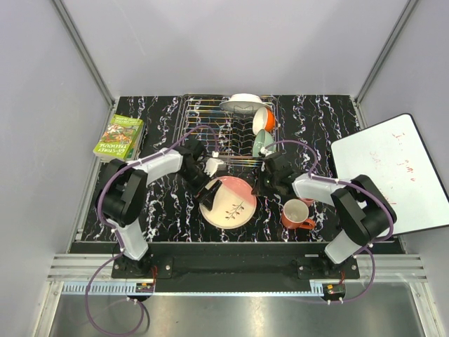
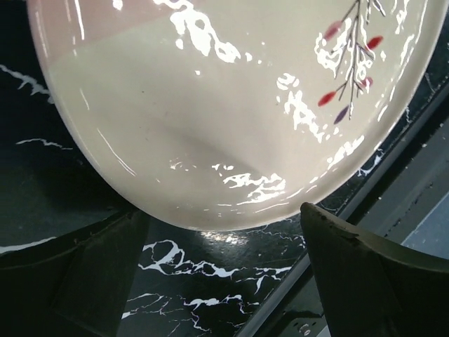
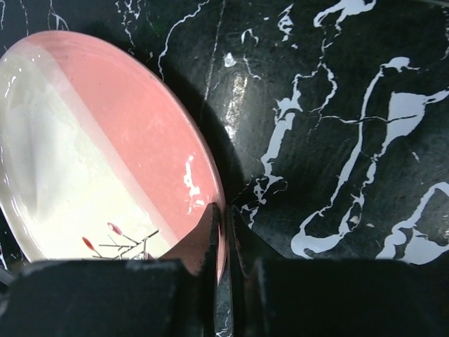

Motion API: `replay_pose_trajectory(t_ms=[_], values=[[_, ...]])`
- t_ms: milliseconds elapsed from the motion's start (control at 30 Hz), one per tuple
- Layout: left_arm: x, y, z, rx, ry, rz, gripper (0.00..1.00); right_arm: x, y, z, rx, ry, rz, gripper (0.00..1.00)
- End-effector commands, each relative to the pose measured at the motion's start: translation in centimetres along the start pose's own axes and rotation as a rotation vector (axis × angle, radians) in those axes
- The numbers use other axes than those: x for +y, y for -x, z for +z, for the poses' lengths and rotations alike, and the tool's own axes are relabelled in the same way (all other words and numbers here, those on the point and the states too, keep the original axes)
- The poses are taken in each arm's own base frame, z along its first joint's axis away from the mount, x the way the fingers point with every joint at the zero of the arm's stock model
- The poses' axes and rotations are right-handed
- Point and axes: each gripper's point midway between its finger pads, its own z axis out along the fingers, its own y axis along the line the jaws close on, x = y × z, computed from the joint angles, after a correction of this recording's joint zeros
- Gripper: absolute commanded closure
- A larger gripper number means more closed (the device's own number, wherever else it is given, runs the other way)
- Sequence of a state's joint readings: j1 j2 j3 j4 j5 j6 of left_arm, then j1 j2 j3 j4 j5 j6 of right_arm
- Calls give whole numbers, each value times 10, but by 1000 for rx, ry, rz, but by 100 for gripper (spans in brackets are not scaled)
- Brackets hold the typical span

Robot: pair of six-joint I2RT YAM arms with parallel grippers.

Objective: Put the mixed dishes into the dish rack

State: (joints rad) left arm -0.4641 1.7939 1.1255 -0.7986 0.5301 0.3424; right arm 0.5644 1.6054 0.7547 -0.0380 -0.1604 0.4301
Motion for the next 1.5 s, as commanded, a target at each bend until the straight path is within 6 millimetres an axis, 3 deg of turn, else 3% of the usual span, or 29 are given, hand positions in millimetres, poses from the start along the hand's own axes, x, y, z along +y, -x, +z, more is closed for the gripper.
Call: replay_pose_trajectory(t_ms=[0, 233, 333, 533, 800, 1467], values=[[40, -34, 12, 109, 196, -58, 1, 12, -12, 2, 49, 29, -21, 92], [54, -40, -3, 114, 312, -65, 1, 12, -18, 2, 53, 21, -37, 92], [55, -51, -3, 155, 317, -66, 1, 10, -21, 3, 58, 12, -44, 92], [51, -48, -2, 161, 269, -97, 1, 8, -20, 4, 53, -1, -54, 92], [75, -47, -14, 106, 271, -241, 1, 4, -19, 0, 30, -28, -68, 92], [76, -47, -16, 99, 251, -257, 1, 3, -16, 0, -10, -54, -90, 92]])
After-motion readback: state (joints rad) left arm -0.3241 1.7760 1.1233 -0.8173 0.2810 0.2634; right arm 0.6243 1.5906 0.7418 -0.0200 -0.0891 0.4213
